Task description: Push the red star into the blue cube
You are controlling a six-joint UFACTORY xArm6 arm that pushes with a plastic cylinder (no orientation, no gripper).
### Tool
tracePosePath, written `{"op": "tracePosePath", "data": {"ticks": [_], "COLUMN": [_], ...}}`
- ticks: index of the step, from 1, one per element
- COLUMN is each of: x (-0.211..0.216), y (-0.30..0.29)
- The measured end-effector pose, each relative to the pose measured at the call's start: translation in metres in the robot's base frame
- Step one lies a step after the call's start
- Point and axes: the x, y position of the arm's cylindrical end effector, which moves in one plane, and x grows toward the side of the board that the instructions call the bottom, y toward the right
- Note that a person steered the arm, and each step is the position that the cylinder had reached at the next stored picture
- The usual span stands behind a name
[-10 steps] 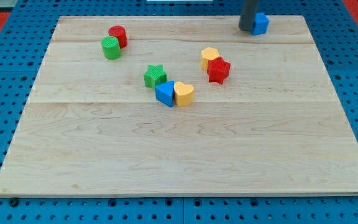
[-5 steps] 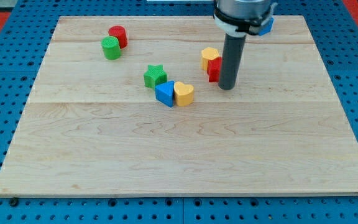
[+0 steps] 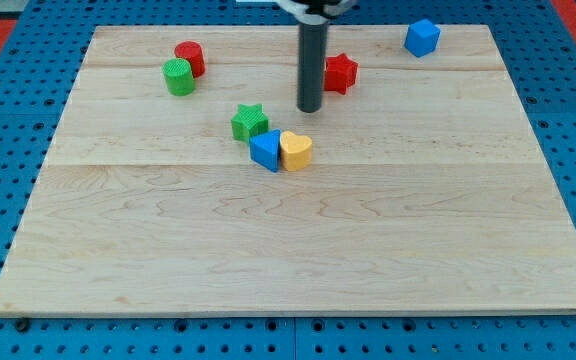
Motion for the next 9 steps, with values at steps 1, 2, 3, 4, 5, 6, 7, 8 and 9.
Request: {"op": "tracePosePath", "data": {"ticks": [1,2,3,4,5,6,7,8,9], "x": [-0.038,-0.063,-0.074,-0.077,-0.051,-0.03,-0.057,-0.085,-0.064], "y": [0.0,0.023,0.076,0.082,0.068,0.081,0.114,0.126,0.108]}}
